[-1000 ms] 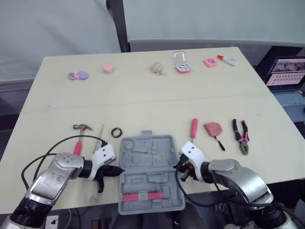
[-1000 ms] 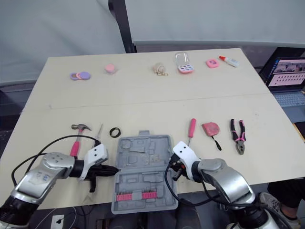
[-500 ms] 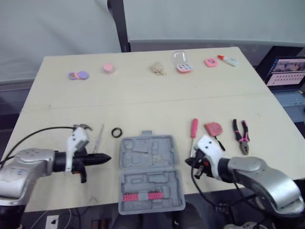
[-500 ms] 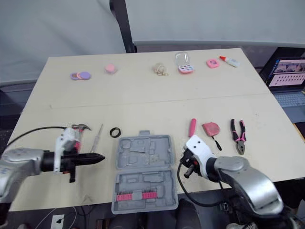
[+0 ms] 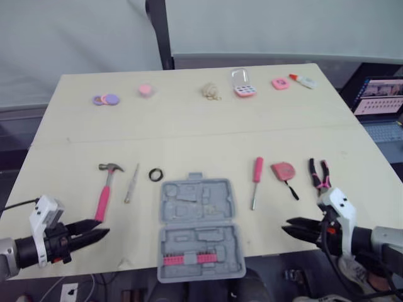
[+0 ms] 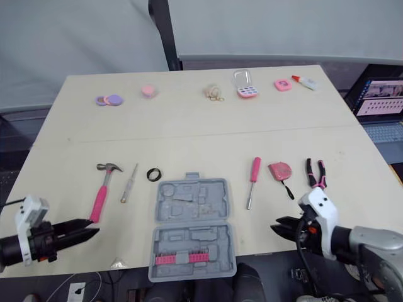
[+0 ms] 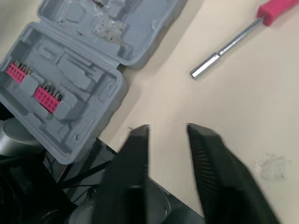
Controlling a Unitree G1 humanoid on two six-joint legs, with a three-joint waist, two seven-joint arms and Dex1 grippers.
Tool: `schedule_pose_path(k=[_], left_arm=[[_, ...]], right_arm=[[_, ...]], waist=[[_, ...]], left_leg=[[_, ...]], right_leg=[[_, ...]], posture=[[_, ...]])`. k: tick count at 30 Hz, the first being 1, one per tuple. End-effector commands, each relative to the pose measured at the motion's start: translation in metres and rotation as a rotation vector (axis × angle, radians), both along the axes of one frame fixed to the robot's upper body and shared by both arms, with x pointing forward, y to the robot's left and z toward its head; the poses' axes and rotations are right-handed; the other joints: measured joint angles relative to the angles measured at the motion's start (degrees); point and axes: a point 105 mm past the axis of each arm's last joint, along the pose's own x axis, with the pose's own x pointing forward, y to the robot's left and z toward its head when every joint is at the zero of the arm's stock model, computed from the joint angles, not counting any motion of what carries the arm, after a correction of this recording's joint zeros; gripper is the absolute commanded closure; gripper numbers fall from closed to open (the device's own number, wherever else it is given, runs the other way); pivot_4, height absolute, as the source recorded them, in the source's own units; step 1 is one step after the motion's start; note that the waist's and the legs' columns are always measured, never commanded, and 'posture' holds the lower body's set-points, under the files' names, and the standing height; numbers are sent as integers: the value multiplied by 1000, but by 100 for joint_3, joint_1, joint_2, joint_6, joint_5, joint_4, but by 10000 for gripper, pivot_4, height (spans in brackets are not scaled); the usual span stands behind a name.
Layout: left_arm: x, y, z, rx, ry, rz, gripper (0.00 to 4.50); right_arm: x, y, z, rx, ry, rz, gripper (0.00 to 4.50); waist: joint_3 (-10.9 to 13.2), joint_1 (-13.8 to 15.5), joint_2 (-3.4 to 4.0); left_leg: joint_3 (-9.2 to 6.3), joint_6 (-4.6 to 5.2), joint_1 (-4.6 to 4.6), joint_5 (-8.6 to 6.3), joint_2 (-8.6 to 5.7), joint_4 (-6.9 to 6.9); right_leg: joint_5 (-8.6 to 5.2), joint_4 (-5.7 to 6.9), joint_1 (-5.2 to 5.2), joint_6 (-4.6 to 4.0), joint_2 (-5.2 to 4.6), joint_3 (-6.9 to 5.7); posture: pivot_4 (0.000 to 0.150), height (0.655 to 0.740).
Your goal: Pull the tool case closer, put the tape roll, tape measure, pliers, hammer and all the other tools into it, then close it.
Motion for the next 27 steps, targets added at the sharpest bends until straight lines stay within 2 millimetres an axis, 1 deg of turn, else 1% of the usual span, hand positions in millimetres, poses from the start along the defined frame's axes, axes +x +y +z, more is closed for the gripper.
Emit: schedule_pose_path(k=[1,3,5,7,10,24,27], left_arm=[[-11,9,5,15,-57,21,378],[-17,10,5,11,-88,40,0],[-24,14,3,2,-106,66,0],[-31,12,3,-21,-153,57,0],[-35,13,3,-26,-178,78,0],[-29,13,2,-11,-218,48,0],[-25,12,2,19,-240,33,0]], right_arm=[[-4,-5,9,4,-44,20,9756],[-7,-9,8,-7,-52,18,487],[-8,-11,6,-23,-76,19,487],[-7,-12,4,-35,-106,18,487],[-7,-13,2,-38,-119,23,487],[-11,-12,0,-29,-140,35,487],[-12,-11,-1,-25,-138,41,487]], waist=[[-1,5,-1],[-1,9,-1],[-1,5,-1],[-1,1,-1],[-1,0,-1],[-1,0,-1],[-1,0,-1]], left_leg=[[0,0,0,-2,2,2],[4,1,1,-7,3,3],[6,2,2,-12,7,5],[14,1,6,-20,13,4],[22,4,8,-24,17,6],[25,6,10,-28,22,8],[26,5,11,-28,22,8]], right_leg=[[0,-1,1,0,0,-1],[0,-4,2,-1,0,2],[-1,-6,3,-3,0,1],[-4,-6,2,-8,1,1],[-5,-8,2,-10,1,1],[-8,-7,1,-15,3,0],[-9,-7,1,-16,3,0]], posture=[[1500,7287],[1500,7287],[1500,7287],[1500,7287],[1500,7287],[1500,7287],[1500,7287]])
